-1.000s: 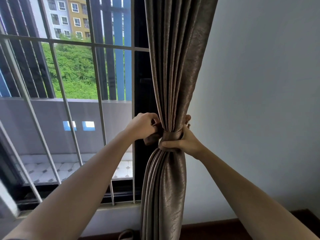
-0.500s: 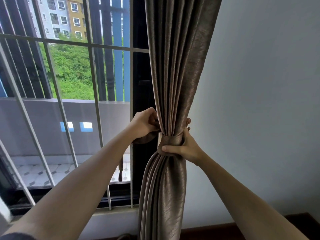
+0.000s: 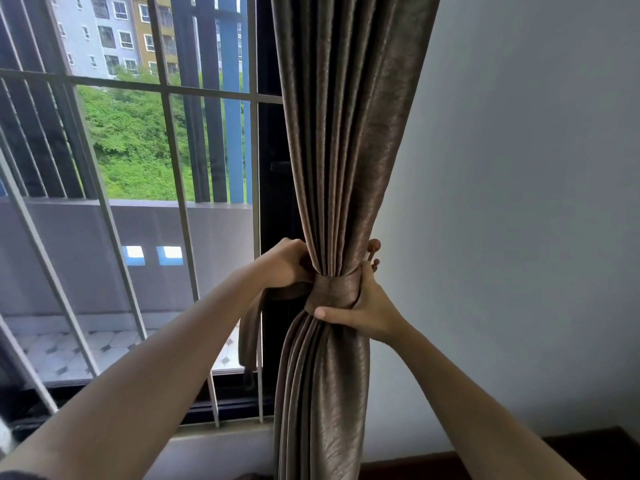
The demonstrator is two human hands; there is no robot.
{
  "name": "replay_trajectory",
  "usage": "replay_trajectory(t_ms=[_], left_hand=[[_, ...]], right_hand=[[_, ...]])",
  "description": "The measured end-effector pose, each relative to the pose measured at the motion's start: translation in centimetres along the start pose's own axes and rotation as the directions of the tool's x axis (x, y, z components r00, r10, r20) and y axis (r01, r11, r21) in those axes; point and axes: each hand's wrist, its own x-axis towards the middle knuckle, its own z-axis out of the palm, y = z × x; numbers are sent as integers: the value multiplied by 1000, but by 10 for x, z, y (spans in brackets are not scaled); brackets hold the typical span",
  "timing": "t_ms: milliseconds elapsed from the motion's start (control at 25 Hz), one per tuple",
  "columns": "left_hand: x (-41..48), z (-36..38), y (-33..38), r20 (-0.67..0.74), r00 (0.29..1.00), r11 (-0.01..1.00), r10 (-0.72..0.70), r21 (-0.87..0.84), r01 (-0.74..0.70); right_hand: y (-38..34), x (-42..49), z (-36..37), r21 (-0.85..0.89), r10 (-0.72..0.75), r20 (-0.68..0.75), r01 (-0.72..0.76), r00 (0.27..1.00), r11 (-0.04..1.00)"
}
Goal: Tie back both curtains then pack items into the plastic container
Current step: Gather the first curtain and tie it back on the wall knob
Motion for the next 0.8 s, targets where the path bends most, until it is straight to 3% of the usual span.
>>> replay_trajectory(t_ms=[160, 280, 360, 440, 520, 560, 600, 680, 720, 800], left_hand=[[-11, 4, -8, -62, 992, 992, 107, -54, -110], [-9, 4, -8, -49, 986, 981, 157, -108, -161], [-7, 1, -9, 2, 988, 978, 152, -148, -150], [-9, -2, -12, 27, 992, 950, 119, -293, -106], [-8, -1, -13, -42, 997, 898, 63, -434, -75], [-8, 1, -12, -118, 993, 905, 24, -420, -72], [-8, 5, -10, -208, 978, 939, 4, -335, -75], [-8, 14, -6, -391, 917, 996, 82, 4, -87], [-8, 18, -7, -438, 886, 981, 155, 172, -87], [-10, 23, -18, -431, 871, 941, 237, 325, -95]], right_hand=[[1, 3, 4, -53, -29, -95, 24, 995, 998], [1, 7, -8, -38, -24, -72, 21, 997, 999], [5, 7, -13, 23, -22, -22, 23, 1000, 999], [8, 5, -10, 72, -9, 43, 6, 999, 997], [7, 4, -4, 109, 17, 96, -28, 995, 994], [5, 5, -2, 127, 35, 110, -49, 993, 991], [3, 5, -2, 133, 49, 112, -64, 992, 989], [-3, 5, -5, 91, 73, 102, -82, 992, 992], [-5, 4, -7, 52, 84, 101, -89, 991, 995], [-9, -3, -8, -68, 104, 94, -98, 990, 993]])
